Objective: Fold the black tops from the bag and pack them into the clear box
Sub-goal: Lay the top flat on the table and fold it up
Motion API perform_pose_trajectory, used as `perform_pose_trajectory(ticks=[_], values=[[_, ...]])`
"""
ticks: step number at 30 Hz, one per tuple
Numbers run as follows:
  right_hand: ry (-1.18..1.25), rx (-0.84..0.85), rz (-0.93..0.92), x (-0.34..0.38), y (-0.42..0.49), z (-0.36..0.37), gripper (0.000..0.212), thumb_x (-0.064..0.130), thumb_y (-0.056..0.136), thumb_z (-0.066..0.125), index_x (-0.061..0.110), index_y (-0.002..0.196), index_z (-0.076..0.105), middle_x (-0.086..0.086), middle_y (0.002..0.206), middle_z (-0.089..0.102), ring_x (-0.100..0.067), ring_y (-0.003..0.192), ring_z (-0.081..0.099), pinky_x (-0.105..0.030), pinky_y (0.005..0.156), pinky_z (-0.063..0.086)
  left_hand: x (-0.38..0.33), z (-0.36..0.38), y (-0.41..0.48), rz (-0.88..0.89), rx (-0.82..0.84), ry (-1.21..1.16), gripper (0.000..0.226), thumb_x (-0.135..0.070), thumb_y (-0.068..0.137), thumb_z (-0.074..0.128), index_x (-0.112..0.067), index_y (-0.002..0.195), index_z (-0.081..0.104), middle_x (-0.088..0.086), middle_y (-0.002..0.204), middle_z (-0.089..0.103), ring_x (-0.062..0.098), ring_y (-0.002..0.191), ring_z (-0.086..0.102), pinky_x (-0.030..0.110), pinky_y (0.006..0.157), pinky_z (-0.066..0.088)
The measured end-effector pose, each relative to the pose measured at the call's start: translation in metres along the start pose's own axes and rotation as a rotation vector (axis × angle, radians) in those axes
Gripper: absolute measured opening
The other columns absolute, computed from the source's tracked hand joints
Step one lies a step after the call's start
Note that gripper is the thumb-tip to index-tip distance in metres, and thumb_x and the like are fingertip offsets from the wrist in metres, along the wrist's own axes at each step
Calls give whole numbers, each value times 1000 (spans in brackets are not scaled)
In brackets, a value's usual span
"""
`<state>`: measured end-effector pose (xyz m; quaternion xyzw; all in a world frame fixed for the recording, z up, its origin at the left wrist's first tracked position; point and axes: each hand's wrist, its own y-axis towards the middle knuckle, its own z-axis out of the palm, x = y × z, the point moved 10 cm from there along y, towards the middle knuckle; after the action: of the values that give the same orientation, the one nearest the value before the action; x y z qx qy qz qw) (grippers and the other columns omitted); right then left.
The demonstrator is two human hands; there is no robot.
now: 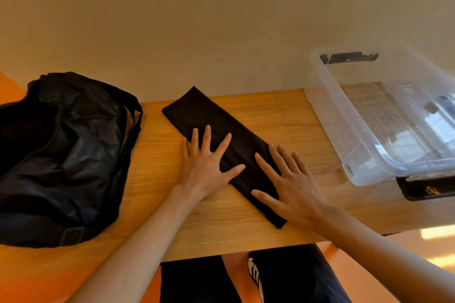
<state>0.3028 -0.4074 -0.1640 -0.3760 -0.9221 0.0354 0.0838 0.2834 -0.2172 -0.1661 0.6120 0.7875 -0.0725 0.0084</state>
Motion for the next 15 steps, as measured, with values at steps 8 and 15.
perform_pose_trajectory(ticks=[8,15], values=[[142,23,214,50,-41,14,90,86,91,5,32,156,-26,-13,159,-41,-29,146,-41,-52,121,-20,2,1,-1,271,84,63,100,-101,70,11,-55,156,-7,1,170,-21,28,153,-28,60,123,-10],[199,98,228,93,-64,16,96,90,82,-2,32,150,-37,-21,149,-51,-35,139,-50,-51,116,-27,-2,-1,-12,490,116,95,95,-91,83,30,-50,158,-12,-4,167,-28,21,151,-34,54,124,-14]])
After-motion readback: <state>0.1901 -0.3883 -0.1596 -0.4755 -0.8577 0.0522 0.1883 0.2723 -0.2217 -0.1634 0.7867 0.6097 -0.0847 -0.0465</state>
